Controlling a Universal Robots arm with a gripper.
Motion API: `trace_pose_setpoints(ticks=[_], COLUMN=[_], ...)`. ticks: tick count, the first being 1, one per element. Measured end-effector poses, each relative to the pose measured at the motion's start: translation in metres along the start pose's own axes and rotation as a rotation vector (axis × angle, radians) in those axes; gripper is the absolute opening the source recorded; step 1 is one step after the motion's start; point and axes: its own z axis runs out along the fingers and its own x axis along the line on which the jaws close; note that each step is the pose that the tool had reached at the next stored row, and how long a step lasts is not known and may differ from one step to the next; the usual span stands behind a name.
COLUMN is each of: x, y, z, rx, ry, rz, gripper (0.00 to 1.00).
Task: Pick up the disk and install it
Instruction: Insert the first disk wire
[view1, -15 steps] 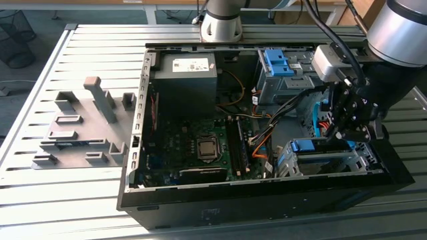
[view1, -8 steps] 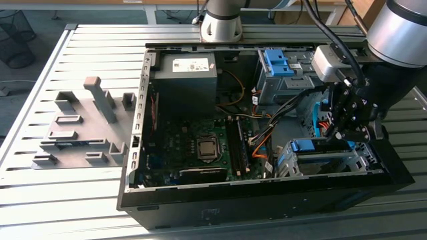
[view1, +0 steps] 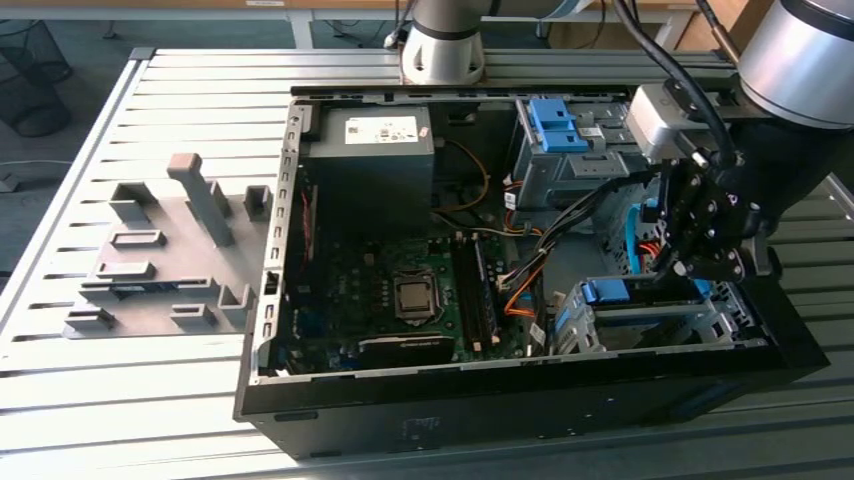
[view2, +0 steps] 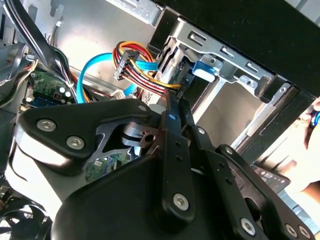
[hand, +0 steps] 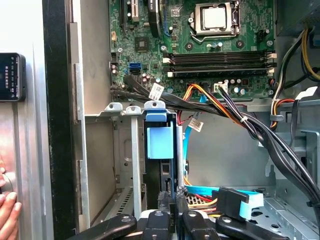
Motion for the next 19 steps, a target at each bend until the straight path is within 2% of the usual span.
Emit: trace_pose_setpoints(ticks=[2,6,8,19], x=[0.0001,0.0,-0.0002,-0.0002], y=[0.0,0.0,0.0,0.0001], z=[0.0004,0.001,0.0021,0.0046], rx=[-0.0002,-0.0008,-0.0009,-0.0009], ry=[-0.0028,-0.0152,-0.0181,-0.0183], rz=[0.0,0.0,0.0,0.0], gripper=[0.16,0.16,0.16,0.16])
